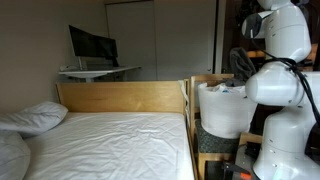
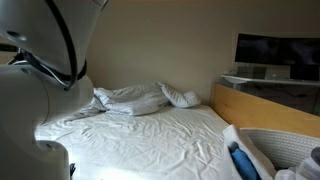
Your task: Put the clothes on the bed in the laundry hamper
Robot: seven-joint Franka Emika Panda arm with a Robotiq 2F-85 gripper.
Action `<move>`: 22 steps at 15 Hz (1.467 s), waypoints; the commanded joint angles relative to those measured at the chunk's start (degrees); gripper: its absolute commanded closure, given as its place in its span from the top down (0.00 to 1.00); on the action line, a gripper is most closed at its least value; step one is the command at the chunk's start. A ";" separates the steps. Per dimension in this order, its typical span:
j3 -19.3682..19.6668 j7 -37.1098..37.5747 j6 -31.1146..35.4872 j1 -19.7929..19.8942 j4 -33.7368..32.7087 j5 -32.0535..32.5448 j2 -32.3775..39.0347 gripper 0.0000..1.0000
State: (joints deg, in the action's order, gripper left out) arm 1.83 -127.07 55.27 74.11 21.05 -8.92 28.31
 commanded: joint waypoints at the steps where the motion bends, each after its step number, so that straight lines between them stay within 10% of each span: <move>1: -0.24 -3.60 -1.80 -0.27 0.60 0.74 -1.03 0.65; 7: 0.01 -5.25 -3.15 -0.64 0.49 1.29 -1.22 0.99; 22: -1.11 -3.90 -9.23 -4.06 -0.30 -0.35 -3.94 1.00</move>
State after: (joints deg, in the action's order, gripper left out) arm 0.15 -131.01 46.06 70.31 20.75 -8.92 24.38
